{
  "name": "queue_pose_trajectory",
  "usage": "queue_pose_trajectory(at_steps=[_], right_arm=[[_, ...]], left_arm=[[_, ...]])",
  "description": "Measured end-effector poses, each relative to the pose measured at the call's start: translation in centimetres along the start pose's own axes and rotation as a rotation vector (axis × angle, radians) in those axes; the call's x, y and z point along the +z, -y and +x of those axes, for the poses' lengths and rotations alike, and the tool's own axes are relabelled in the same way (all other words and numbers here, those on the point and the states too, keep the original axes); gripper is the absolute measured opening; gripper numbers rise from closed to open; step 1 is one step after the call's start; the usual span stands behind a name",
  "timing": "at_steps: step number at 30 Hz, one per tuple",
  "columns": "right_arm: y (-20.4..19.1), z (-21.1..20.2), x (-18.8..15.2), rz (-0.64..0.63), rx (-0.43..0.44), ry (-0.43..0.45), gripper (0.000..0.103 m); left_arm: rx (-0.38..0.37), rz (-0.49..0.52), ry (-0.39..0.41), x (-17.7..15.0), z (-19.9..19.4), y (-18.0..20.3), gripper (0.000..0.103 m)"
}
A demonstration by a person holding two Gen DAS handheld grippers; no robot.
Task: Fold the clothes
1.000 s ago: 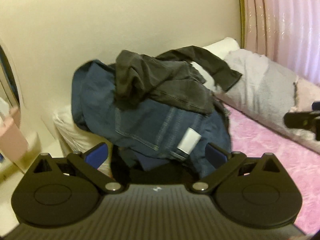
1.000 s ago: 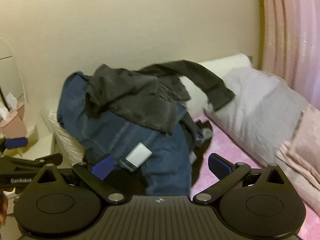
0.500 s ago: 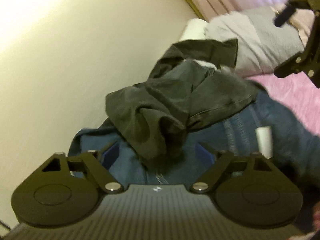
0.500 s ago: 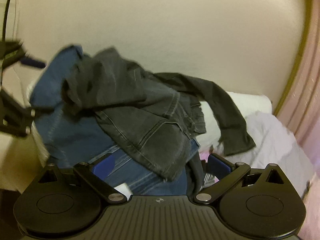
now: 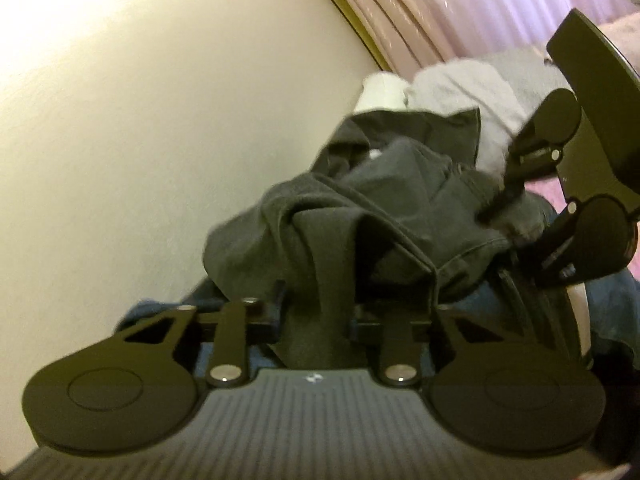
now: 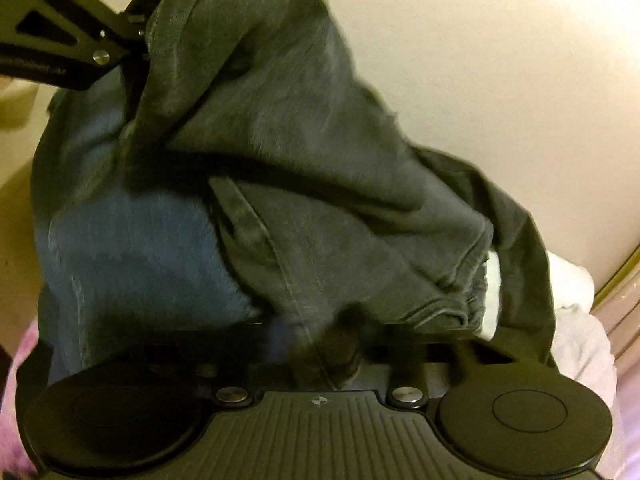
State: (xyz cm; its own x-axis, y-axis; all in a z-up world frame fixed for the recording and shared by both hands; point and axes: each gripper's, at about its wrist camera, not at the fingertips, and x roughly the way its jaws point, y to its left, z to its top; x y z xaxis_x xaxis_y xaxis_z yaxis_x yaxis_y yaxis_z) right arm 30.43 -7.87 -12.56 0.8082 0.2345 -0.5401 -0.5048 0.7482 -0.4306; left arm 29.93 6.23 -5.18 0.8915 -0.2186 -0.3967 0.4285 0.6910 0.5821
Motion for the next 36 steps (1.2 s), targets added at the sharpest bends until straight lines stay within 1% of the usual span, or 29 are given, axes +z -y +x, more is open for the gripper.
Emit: queue_pose_trajectory(at_steps=[1,3,4,5,9,12,15,18,20,22,24,27,31,32,34,35,36], right_arm=[[0.5,-0.2,0.2,0.004,-0.007,0.011,0.012],[1.5,-0.5,0.5,0.011,-0.022,0.032,0.011],[2.2,-0.8,0.7,0.014,-0.039,0.047,0.011],[3.4,-1.5,1.0,0.022,-0.078,0.069,0.011],[8.5,-6.8,0.2,0.077,-0.193,0.117,0.01],[12.3,-11.1,-0.7,0.118,-0.275,0.147,0.01],[16.0,-15.6,-1.9,0.159,-0.354,0.174,0.01],[17.7,-22.0,-6.8,0.234,-0.38,0.158,0.01],[18.1,-26.7,-10.7,0.238,-0.408,0.134,0.01],[17.6,-31.3,-15.0,0.237,-0.421,0.108,0.01],[16.5,-36.0,-19.9,0.238,-0.422,0.06,0.01],[15.5,-42.7,-26.5,0.323,-0.389,-0.037,0.01],[14.1,-48.8,-36.2,0.426,-0.374,-0.196,0.01],[13.7,-50.3,-38.3,0.456,-0.379,-0.232,0.01],[12.5,-52.9,-41.6,0.507,-0.409,-0.292,0.007],[11.8,-53.7,-42.7,0.543,-0.425,-0.316,0.003],[11.1,-54.6,-43.7,0.574,-0.442,-0.338,0.003]], left_arm=[[0.007,-0.007,0.004,0.3,0.1,-0.4,0.013],[0.022,-0.02,0.013,1.3,0.2,-1.3,0.007],[0.034,-0.024,0.022,2.0,0.0,-1.8,0.006],[0.046,-0.03,0.034,3.0,-0.2,-2.4,0.006],[0.097,-0.041,0.106,7.7,-2.3,-3.7,0.003],[0.1,-0.043,0.179,11.5,-5.3,-3.0,0.003],[0.072,-0.024,0.236,14.7,-8.8,-0.3,0.003],[0.014,-0.033,0.273,17.2,-12.8,3.8,0.003],[-0.016,-0.068,0.287,18.6,-15.7,6.9,0.003],[-0.062,-0.116,0.281,19.4,-18.5,10.3,0.003],[-0.132,-0.149,0.255,19.6,-21.2,14.4,0.003],[-0.274,-0.192,0.186,19.5,-24.2,20.9,0.003],[-0.456,-0.215,0.112,19.6,-26.4,29.7,0.003],[-0.498,-0.216,0.109,19.9,-27.1,31.7,0.003],[-0.569,-0.207,0.112,20.4,-28.1,34.9,0.003],[-0.603,-0.203,0.116,20.8,-28.6,36.2,0.003],[-0.636,-0.198,0.12,21.2,-29.1,37.5,0.003]])
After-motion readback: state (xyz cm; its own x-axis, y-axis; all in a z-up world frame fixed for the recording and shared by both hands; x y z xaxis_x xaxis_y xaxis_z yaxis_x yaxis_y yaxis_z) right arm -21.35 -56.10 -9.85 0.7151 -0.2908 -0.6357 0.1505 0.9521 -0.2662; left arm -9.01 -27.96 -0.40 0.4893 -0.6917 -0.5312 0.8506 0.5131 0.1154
